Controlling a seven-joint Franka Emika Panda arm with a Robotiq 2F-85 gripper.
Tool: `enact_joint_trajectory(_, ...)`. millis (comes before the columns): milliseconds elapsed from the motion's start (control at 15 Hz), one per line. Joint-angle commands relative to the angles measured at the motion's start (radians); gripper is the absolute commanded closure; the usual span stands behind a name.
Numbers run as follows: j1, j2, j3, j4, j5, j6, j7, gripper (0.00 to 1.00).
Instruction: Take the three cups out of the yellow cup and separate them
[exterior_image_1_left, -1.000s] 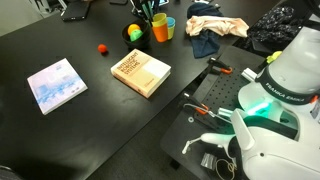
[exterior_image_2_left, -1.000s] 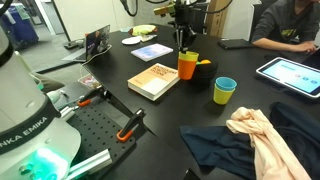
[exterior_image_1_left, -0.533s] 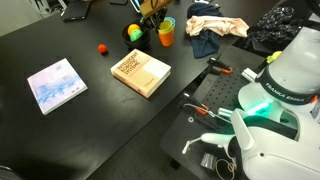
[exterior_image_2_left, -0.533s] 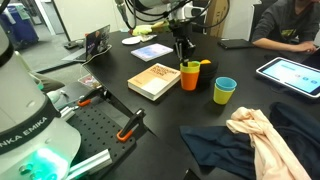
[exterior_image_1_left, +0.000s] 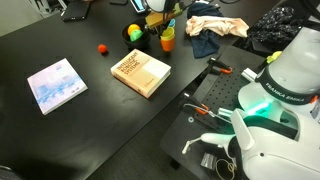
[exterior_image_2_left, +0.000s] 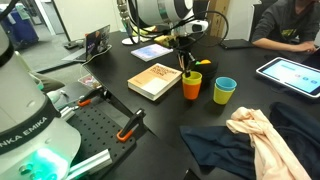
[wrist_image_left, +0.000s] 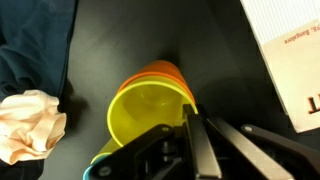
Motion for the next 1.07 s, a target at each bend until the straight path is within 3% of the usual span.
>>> enact_joint_trajectory(0, 0.031, 0.044, -0.049, 0.004, 0.034, 0.086, 0.004, 0.95)
enact_joint_trajectory(200, 0.041, 0.074, -0.06, 0.006, 0.091, 0.123, -0.013, 0.95)
enact_joint_trajectory(267, 0.046, 0.077, -0.061, 0.006, 0.111, 0.124, -0.017, 0.69)
enact_joint_trajectory(333, 0.051, 0.077, -0.064, 0.007, 0.128, 0.125, -0.022, 0.69)
enact_joint_trajectory(933, 0.122, 0.058, -0.125, 0.012, 0.161, 0.071, -0.012, 0.02)
enact_joint_trajectory(1000, 0.124, 0.057, -0.126, 0.011, 0.162, 0.07, -0.012, 0.0)
